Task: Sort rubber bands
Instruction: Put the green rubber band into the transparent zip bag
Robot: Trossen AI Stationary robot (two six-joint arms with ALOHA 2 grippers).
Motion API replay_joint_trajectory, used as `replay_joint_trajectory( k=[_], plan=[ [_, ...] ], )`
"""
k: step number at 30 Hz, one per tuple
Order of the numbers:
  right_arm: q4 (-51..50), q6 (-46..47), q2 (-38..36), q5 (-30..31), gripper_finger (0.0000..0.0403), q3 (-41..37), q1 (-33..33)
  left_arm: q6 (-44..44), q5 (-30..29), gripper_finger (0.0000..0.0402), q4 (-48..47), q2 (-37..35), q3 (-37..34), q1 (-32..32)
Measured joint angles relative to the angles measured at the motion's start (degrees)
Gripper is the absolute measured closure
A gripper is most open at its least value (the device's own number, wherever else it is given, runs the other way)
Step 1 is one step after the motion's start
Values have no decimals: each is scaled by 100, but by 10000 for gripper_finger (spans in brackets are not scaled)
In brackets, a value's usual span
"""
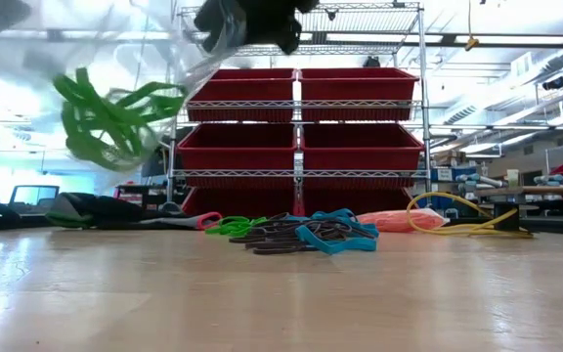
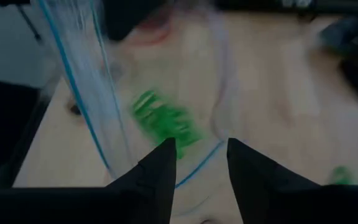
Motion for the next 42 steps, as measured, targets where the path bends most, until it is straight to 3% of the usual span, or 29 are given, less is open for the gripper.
replay_joint_trajectory(
  k=[8, 15, 24, 28, 38, 42],
  plan=[
    [175, -694, 2, 345, 264, 0, 21, -41, 303, 386, -50, 0, 0, 0],
    [266, -837, 60, 292, 218, -2, -212, -39, 453, 386, -31, 0, 0, 0],
    [1246, -1140, 63, -796, 162, -367, -451, 23, 626, 386, 126, 0, 0, 0],
    [1563, -1319, 63, -1180, 164, -580, -485, 114, 689, 386, 128, 0, 0, -2],
    [2049, -1440, 63, -1139, 192, -892, -689, 127, 807, 386, 376, 2, 0, -2],
    [2254, -1443, 63, -1500, 194, -892, -736, 146, 839, 386, 426, 19, 0, -2]
  ],
)
